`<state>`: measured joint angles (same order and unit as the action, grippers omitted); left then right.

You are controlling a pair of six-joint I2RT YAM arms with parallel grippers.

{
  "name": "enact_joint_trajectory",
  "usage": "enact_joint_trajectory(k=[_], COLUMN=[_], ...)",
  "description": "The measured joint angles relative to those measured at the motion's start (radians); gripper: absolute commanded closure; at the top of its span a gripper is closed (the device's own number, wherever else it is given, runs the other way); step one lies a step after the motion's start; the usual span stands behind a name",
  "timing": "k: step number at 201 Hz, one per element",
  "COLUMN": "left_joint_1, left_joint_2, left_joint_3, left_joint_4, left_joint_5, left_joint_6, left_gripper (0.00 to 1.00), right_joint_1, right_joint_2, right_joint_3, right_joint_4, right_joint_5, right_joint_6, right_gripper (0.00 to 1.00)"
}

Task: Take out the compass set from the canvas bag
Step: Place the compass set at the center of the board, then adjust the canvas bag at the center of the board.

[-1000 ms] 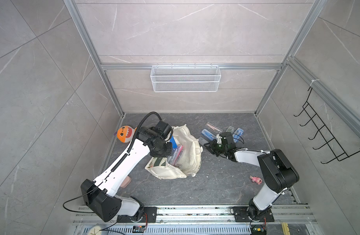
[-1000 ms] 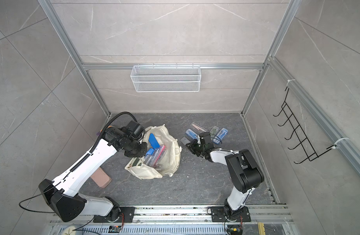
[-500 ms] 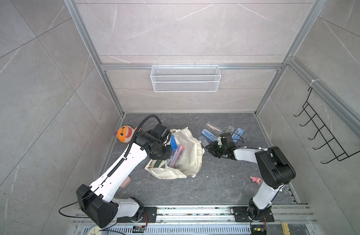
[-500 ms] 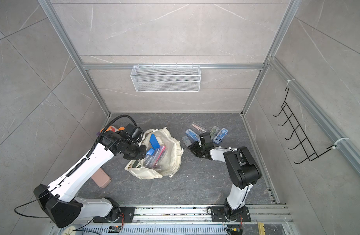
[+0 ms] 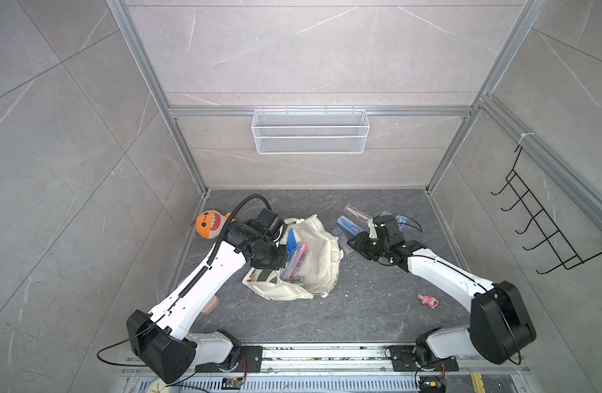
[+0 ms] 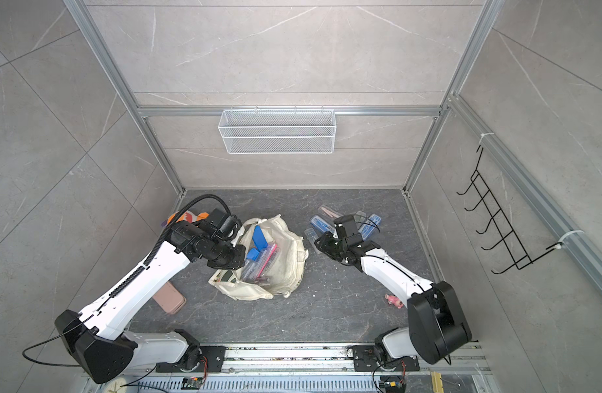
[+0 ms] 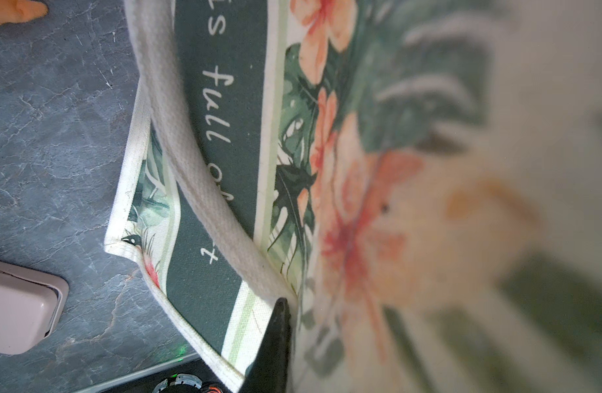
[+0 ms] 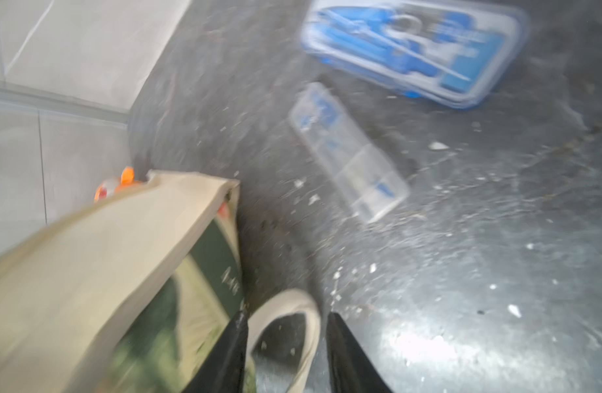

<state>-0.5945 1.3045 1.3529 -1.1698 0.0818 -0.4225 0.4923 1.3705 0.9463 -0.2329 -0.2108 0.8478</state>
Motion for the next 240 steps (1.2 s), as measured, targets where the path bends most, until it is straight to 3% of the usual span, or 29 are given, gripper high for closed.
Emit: enact_joint_trajectory(k=[36,65,143,174,199,240], left_joint_1=[0.002,0.002,0.002,0.002,0.002,0.002], left_joint_2=[-0.014,-0.016,0.014,0.088,0.125,0.107], left_joint_3=[-0.005,-0.005,0.026,0.091,0.123,0.090], left_joint_4=[-0.009,-0.011,-0.020,-0.034,-0.030,-0.010], left_joint_5=[0.001,0.000,-0.024,-0.037,-0.035,-0.018], left_joint_6=[0.008,0.011,0.003,0.003,0.003,0.005], left_gripper=[1.00,1.00,1.00,1.00,1.00,1.00], right_joint_1=[0.264,0.428,0.736,0.777,0.776,0.705], right_joint_2=[-0.116,-0.126,0.126,0.200,0.225,0.229], right_joint_3=[0.096,0.132,0.140,0.190,0.216,0.265], right_joint_4=[-0.050,-0.051,-0.055,-0.050,-0.059,-0.090], right_joint_5=[0.140,0.232,0.321,0.324,0.350,0.409], right_joint_6=[-0.087,-0.132,-0.146,-0.153,-0.151,-0.055], right_gripper=[0.59,0.61,0.68,0.66,0.57,0.51])
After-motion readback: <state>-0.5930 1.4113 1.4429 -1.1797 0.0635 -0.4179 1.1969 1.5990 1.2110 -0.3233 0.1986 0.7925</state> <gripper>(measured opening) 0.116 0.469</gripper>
